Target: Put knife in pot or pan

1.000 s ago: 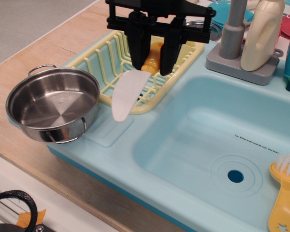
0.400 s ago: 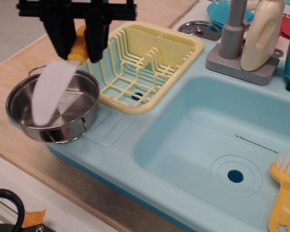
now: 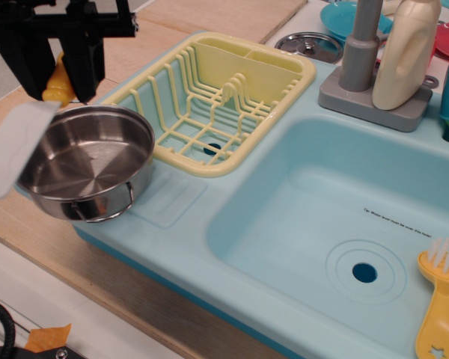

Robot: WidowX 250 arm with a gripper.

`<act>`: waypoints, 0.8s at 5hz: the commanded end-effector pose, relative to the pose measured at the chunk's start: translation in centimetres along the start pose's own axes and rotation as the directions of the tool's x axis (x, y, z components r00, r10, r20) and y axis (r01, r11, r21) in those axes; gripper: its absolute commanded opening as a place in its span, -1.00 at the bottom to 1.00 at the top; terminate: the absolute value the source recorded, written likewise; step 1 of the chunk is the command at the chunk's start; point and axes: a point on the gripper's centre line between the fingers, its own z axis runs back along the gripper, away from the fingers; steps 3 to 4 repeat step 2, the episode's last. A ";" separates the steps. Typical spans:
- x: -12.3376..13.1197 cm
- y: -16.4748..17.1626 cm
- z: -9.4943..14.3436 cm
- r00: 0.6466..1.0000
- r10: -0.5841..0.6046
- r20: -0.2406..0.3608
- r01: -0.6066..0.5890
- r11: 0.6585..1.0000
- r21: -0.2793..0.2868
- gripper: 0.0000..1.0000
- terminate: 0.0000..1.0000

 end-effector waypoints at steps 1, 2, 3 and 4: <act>1.2 0.1 -0.9 0.999 -0.037 -0.011 0.037 0.998 -0.046 1.00 -1.00; 1.2 0.1 -0.9 0.999 -0.037 -0.011 0.037 0.998 -0.046 1.00 1.00; 1.2 0.1 -0.9 0.999 -0.037 -0.011 0.037 0.998 -0.046 1.00 1.00; 1.2 0.1 -0.9 0.999 -0.037 -0.011 0.037 0.998 -0.046 1.00 1.00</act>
